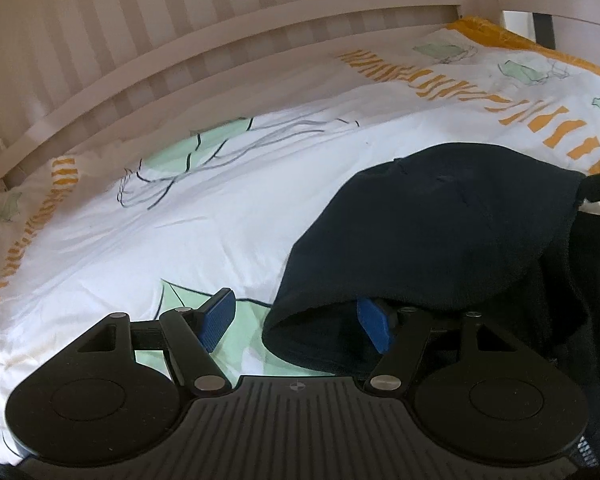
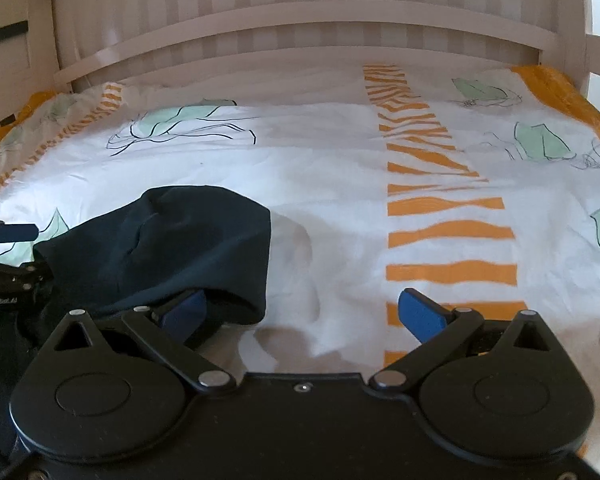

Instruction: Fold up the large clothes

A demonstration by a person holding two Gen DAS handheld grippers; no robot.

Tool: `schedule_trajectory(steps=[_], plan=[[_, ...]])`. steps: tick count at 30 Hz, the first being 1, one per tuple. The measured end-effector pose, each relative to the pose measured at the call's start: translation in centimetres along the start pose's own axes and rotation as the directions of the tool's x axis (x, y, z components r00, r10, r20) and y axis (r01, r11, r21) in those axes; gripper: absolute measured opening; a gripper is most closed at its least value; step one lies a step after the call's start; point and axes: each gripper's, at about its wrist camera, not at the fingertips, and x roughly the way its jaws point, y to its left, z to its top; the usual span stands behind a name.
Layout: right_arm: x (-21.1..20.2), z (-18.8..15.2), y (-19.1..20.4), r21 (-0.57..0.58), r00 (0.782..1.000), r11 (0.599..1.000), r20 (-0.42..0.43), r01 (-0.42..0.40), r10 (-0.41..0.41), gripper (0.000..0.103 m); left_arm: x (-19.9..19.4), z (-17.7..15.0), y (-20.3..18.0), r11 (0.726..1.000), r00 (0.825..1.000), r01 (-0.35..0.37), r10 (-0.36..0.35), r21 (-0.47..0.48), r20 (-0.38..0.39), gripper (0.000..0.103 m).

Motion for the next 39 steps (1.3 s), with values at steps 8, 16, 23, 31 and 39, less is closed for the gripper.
schedule_trajectory(steps=[8, 16, 23, 31, 39], plan=[[1.6, 0.7, 0.0, -0.022, 0.999, 0.999, -0.03, 0.04, -0.041, 0.102, 1.0, 0.8, 0.2, 1.0, 1.0, -0.006, 0.006, -0.011, -0.007, 0.066], [1.0, 0.7, 1.2, -0.091, 1.0, 0.995, 0.001, 0.027, -0.027, 0.102, 1.6, 1.2, 1.8, 0.991, 1.0, -0.008, 0.009, -0.131, 0.001, 0.066], [-1.0, 1.0, 6.2, -0.25, 0.994, 0.968, 0.101, -0.003, 0.029, 0.102, 0.5, 3.6, 3.2, 0.981, 0.998, -0.025, 0.036, -0.192, 0.058, 0.066], [1.4, 0.6, 11.9, -0.432, 0.999, 0.902, 0.033, 0.001, 0.015, 0.102, 0.4, 3.5, 3.4, 0.981, 0.997, -0.041, 0.054, -0.188, 0.064, 0.066], [3.4, 1.6, 5.0, -0.164, 0.988, 0.975, 0.019, 0.153, -0.152, 0.102, 1.5, 0.2, 6.7, 0.924, 0.997, -0.076, 0.072, -0.374, -0.024, 0.068]])
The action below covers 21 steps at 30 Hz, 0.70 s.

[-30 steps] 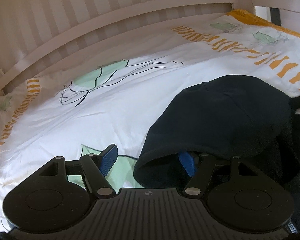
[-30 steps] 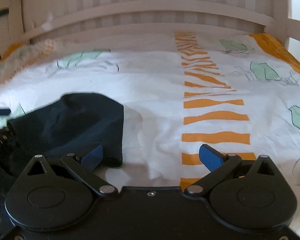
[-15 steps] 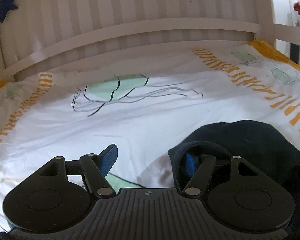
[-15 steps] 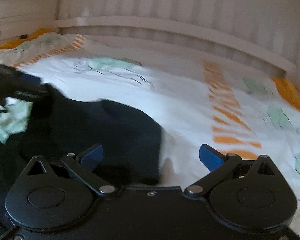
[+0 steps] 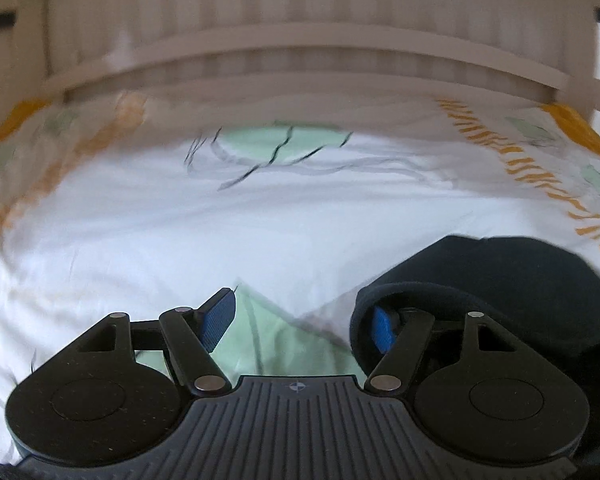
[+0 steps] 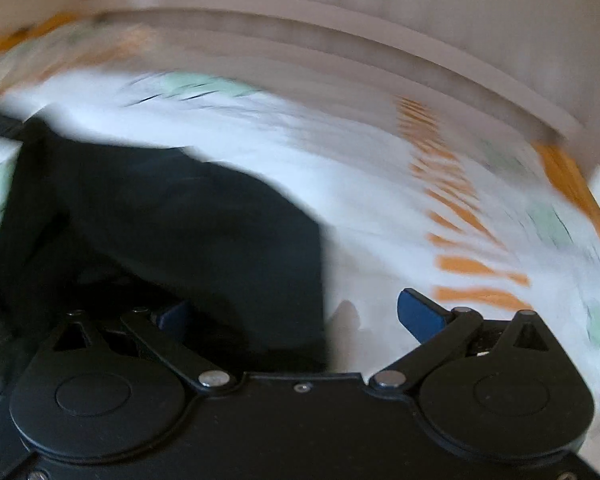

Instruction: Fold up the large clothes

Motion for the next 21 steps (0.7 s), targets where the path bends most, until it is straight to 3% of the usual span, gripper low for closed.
schedule_trajectory(steps=[2, 6, 9, 12, 14, 17, 21], plan=[[0.3, 0.0, -1.9, 0.08, 0.999, 0.996, -0.012, 0.041, -0.04, 0.102, 0.4, -0.8, 0.7, 0.999, 1.0, -0.008, 0.007, -0.033, -0.022, 0.068], [0.7, 0.5, -3.7, 0.126, 1.0, 0.992, -0.02, 0.017, -0.014, 0.102, 0.4, -1.2, 1.5, 0.998, 1.0, 0.004, -0.005, -0.055, -0.022, 0.068], [-0.3, 1.5, -3.2, 0.073, 0.998, 0.997, 0.06, -0.007, 0.003, 0.102, -0.7, -0.7, 2.3, 0.996, 0.999, 0.031, -0.028, -0.087, 0.036, 0.068], [-1.4, 2.0, -4.1, 0.138, 0.989, 0.989, 0.143, -0.047, 0.027, 0.102, -0.6, -1.0, 3.2, 0.99, 0.999, 0.035, -0.032, -0.14, 0.023, 0.07], [-0.3, 1.5, -4.4, 0.155, 0.996, 0.986, 0.083, -0.056, 0.044, 0.102, 0.5, -1.6, 3.3, 0.991, 0.998, 0.032, -0.04, -0.133, -0.054, 0.071], [1.4, -0.1, -3.9, 0.09, 0.996, 0.994, -0.055, -0.059, 0.064, 0.102, 1.3, -2.7, 3.2, 0.996, 0.983, 0.061, -0.073, -0.072, -0.166, 0.072], [0.4, -1.2, -4.6, 0.099, 0.992, 0.989, -0.058, -0.108, 0.114, 0.102, 0.0, -2.8, 3.8, 0.995, 0.98, 0.103, -0.103, -0.009, -0.168, 0.071]])
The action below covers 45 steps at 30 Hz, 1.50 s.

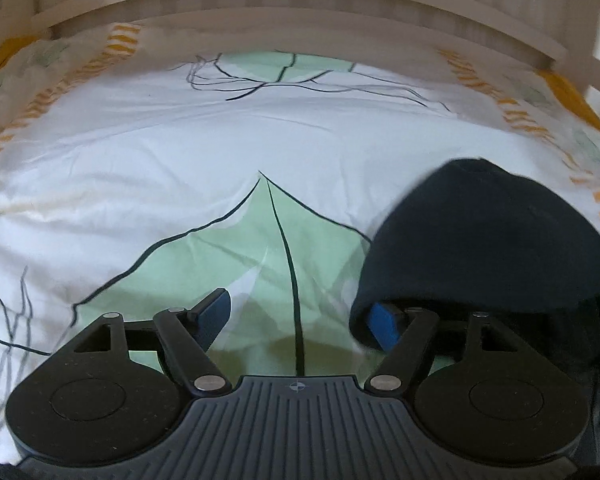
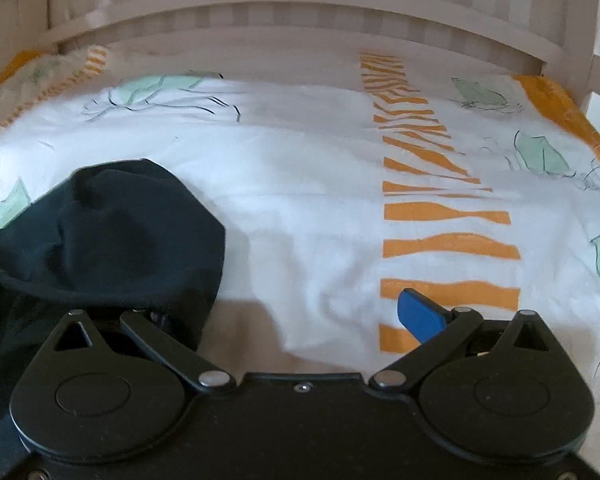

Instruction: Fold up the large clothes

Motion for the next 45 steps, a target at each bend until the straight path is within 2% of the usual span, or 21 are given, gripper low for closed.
schedule_trajectory(steps=[5, 8, 12, 14, 16, 19, 21, 25, 27, 31, 34, 36, 37, 39, 40, 41, 43, 45], plan=[[-2.1, -0.1, -0.1, -0.056, 0.997, 0.996, -0.017, -0.075, 0.074, 0.102, -2.6, -0.3, 1.2, 0.994, 0.998, 0.056, -0.054, 0.09, -0.026, 0.071], [-3.7, -0.7, 0.3, -0.106, 0.991, 0.986, -0.041, -0.132, 0.128, 0.102, -4.5, -0.6, 2.0, 0.988, 0.992, 0.12, -0.117, 0.097, -0.037, 0.071], [-5.8, -0.6, 0.8, -0.153, 0.986, 0.975, -0.002, -0.163, 0.165, 0.102, -7.4, 0.3, 1.6, 0.985, 0.98, 0.172, -0.173, 0.014, 0.101, 0.071], [-6.4, 0.2, 0.7, -0.112, 0.978, 0.974, 0.048, -0.195, 0.202, 0.102, -7.6, 1.0, 0.4, 0.982, 0.972, 0.183, -0.176, -0.036, 0.153, 0.072], [-6.4, 1.2, 0.8, -0.06, 0.972, 0.977, 0.102, -0.205, 0.21, 0.102, -6.8, 1.6, -1.4, 0.983, 0.97, 0.18, -0.17, -0.044, 0.173, 0.072], [-5.5, 2.8, 1.7, -0.041, 0.972, 0.982, 0.143, -0.185, 0.189, 0.102, -4.7, 1.7, -4.5, 0.984, 0.968, 0.176, -0.171, -0.008, 0.181, 0.072], [-4.4, 3.8, 2.4, -0.025, 0.975, 0.985, 0.145, -0.169, 0.171, 0.102, -2.9, 1.1, -6.4, 0.99, 0.976, 0.138, -0.139, 0.016, 0.166, 0.072], [-2.4, 6.0, 4.0, -0.012, 0.978, 0.987, 0.134, -0.159, 0.16, 0.102, 1.2, -1.3, -8.0, 0.992, 0.994, 0.104, -0.106, 0.075, 0.016, 0.072], [-1.5, 7.0, 5.2, -0.035, 0.981, 0.989, 0.13, -0.144, 0.147, 0.102, 1.1, -2.3, -7.9, 0.992, 0.992, 0.097, -0.103, 0.084, 0.071, 0.072], [1.0, 8.3, 7.7, -0.062, 0.988, 0.991, 0.094, -0.116, 0.122, 0.102, 1.1, -2.5, -7.4, 0.992, 0.99, 0.111, -0.116, 0.067, 0.075, 0.072], [3.0, 8.0, 8.9, -0.059, 0.99, 0.99, 0.045, -0.129, 0.132, 0.102, 1.1, -2.6, -7.5, 0.992, 0.99, 0.104, -0.11, 0.072, 0.085, 0.072], [4.7, 7.4, 9.7, -0.098, 0.996, 0.992, -0.003, -0.084, 0.084, 0.101, 1.2, -2.7, -7.6, 0.992, 0.99, 0.103, -0.109, 0.072, 0.091, 0.072], [5.8, 7.0, 10.0, -0.139, 0.999, 0.99, -0.025, -0.027, 0.023, 0.099, 1.3, -2.6, -7.9, 0.992, 0.99, 0.104, -0.111, 0.07, 0.093, 0.072], [7.9, 6.4, 9.4, -0.179, 0.99, 0.978, -0.067, 0.109, -0.123, 0.098, 1.4, -2.6, -7.8, 0.992, 0.989, 0.107, -0.113, 0.066, 0.096, 0.073], [8.6, 6.3, 8.1, -0.124, 0.984, 0.982, -0.086, 0.145, -0.156, 0.098, 1.4, -2.7, -7.9, 0.992, 0.989, 0.105, -0.111, 0.066, 0.097, 0.073], [8.8, 6.3, 6.5, -0.041, 0.984, 0.989, -0.1, 0.144, -0.147, 0.099, 1.5, -2.7, -7.9, 0.992, 0.989, 0.104, -0.11, 0.068, 0.098, 0.073], [8.6, 6.0, 4.1, 0.089, 0.991, 0.991, -0.107, 0.095, -0.085, 0.099, 1.4, -2.8, -8.0, 0.992, 0.989, 0.106, -0.112, 0.066, 0.1, 0.073], [7.4, 5.9, 3.1, 0.135, 0.998, 0.99, -0.061, 0.03, -0.022, 0.098, 1.3, -2.8, -8.0, 0.992, 0.989, 0.106, -0.113, 0.065, 0.099, 0.073]])
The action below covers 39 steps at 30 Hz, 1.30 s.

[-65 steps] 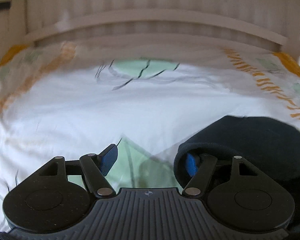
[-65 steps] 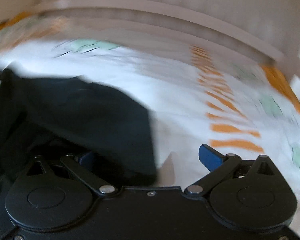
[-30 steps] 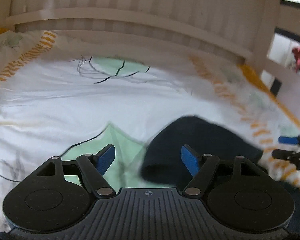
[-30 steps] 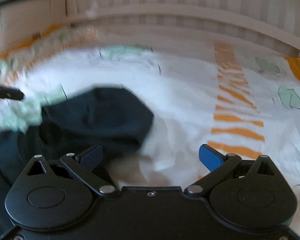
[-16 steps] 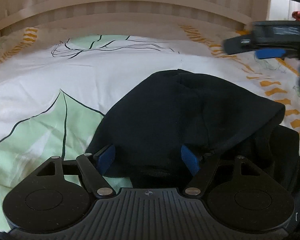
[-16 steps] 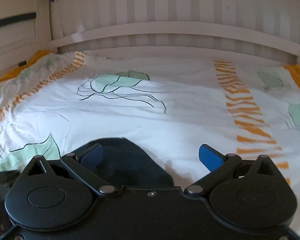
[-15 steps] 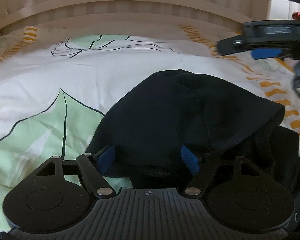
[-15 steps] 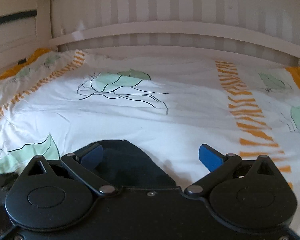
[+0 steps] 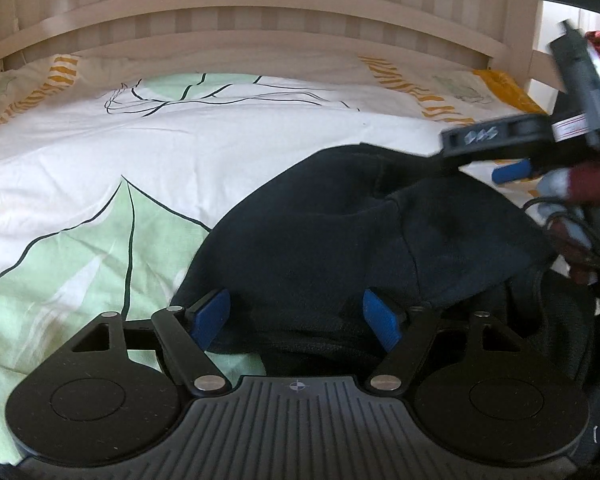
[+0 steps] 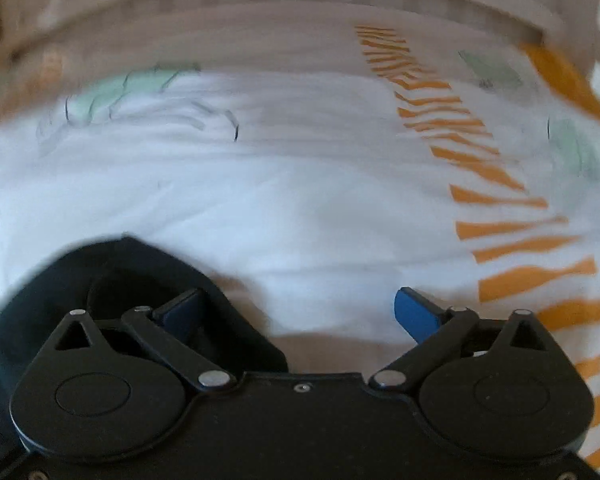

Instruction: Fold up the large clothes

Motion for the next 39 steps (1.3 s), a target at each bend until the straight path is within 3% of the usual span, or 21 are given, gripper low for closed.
schedule_trajectory(steps=[3, 7, 12, 14, 15, 16, 17, 20, 22, 28, 32, 35, 39], plan=[[-1.3, 0.4, -0.8, 0.012, 0.99, 0.991, 0.039, -0.133, 0.133, 0.098, -0.1, 0.0, -0.1, 1.0, 1.0, -0.004, 0.004, 0.004, 0.0, 0.073], [-0.9, 1.8, -1.1, 0.076, 0.966, 0.963, 0.015, -0.257, 0.256, 0.098, 0.0, 0.0, 0.0, 1.0, 1.0, -0.002, 0.002, 0.003, 0.0, 0.073], [1.3, 2.1, 0.6, 0.041, 0.952, 0.958, -0.112, -0.284, 0.287, 0.097, 0.0, 0.1, 0.0, 1.0, 1.0, 0.0, 0.0, 0.001, 0.001, 0.073], [1.7, 1.4, 0.9, 0.037, 0.946, 0.956, -0.136, -0.29, 0.293, 0.08, 0.0, 0.1, 0.0, 1.0, 1.0, 0.0, 0.0, 0.0, 0.001, 0.073], [1.7, 1.3, 0.8, 0.032, 0.947, 0.956, -0.131, -0.293, 0.294, 0.058, 0.0, 0.1, 0.0, 1.0, 1.0, 0.0, 0.0, 0.001, 0.0, 0.073], [1.5, 1.2, 0.9, 0.03, 0.946, 0.954, -0.122, -0.298, 0.299, 0.017, 0.0, 0.1, 0.0, 1.0, 1.0, 0.0, 0.0, 0.0, -0.001, 0.073], [1.1, 1.2, 1.0, 0.032, 0.944, 0.95, -0.11, -0.309, 0.311, 0.011, 0.0, 0.2, 0.0, 1.0, 1.0, 0.002, -0.002, -0.001, -0.003, 0.073], [-1.4, 1.4, 1.9, -0.051, 0.954, 0.952, -0.037, -0.301, 0.299, 0.011, -0.4, 0.7, 0.4, 1.0, 1.0, 0.012, -0.013, -0.011, -0.013, 0.073], [-3.7, 1.6, 2.2, -0.098, 0.947, 0.943, 0.022, -0.317, 0.32, 0.011, -1.6, 1.2, 0.4, 1.0, 1.0, -0.01, 0.01, 0.005, -0.012, 0.073], [-13.3, 0.7, 3.5, -0.292, 0.884, 0.882, 0.182, -0.369, 0.43, 0.01, -8.0, 1.2, 1.7, 0.998, 0.998, 0.058, -0.058, -0.033, 0.012, 0.073], [-20.1, -2.1, 4.4, -0.444, 0.836, 0.821, 0.238, -0.358, 0.494, 0.01, -11.9, -0.5, 3.0, 0.991, 0.996, 0.086, -0.086, -0.099, -0.001, 0.073], [-24.8, -5.6, 5.2, -0.559, 0.805, 0.752, 0.232, -0.349, 0.546, 0.01, -14.4, -2.2, 3.9, 0.98, 0.993, 0.117, -0.12, -0.159, -0.007, 0.073], [-29.2, -11.4, 6.1, -0.689, 0.799, 0.638, 0.14, -0.346, 0.585, 0.01, -17.9, -4.9, 5.3, 0.949, 0.986, 0.157, -0.167, -0.272, -0.011, 0.073]])
